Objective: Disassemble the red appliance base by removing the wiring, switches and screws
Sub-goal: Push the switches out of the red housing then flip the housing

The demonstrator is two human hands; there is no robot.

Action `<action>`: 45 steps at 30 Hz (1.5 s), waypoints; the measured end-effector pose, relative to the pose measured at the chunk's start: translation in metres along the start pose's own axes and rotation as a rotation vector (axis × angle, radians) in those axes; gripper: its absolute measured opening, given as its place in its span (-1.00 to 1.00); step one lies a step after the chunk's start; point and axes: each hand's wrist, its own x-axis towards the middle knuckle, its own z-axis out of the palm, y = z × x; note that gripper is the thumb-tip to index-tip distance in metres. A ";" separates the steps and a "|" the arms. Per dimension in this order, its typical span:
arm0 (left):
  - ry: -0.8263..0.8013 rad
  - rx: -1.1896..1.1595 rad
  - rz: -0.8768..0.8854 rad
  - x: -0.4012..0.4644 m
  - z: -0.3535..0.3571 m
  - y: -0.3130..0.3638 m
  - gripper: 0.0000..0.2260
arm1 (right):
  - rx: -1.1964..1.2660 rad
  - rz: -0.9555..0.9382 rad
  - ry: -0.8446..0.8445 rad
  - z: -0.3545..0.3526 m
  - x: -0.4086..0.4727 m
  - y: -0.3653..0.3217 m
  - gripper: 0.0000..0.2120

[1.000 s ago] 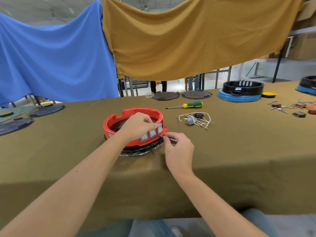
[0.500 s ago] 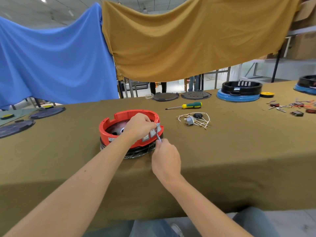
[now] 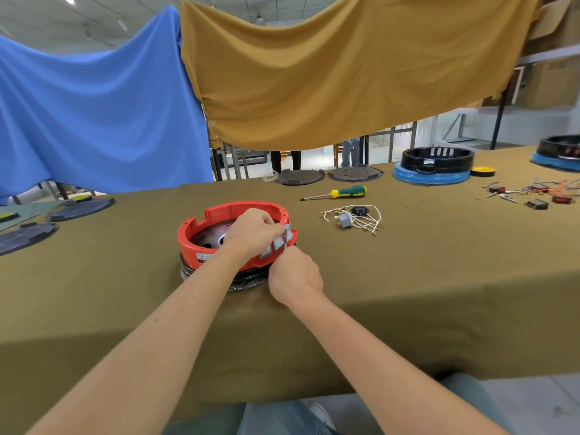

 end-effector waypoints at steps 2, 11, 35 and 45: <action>0.004 -0.001 0.003 0.000 0.000 0.000 -0.80 | -0.098 -0.064 0.020 -0.011 0.002 0.006 -0.81; 0.012 0.019 -0.016 0.000 0.000 0.001 -0.80 | -0.378 -0.252 0.115 0.011 -0.008 0.005 -0.69; -0.010 0.012 0.000 0.003 0.000 -0.004 -0.83 | 0.675 0.224 -0.004 0.018 0.013 -0.022 -0.70; -0.004 -0.059 -0.004 0.004 0.001 -0.005 -0.81 | 0.459 0.086 -0.033 0.006 0.021 -0.002 -0.84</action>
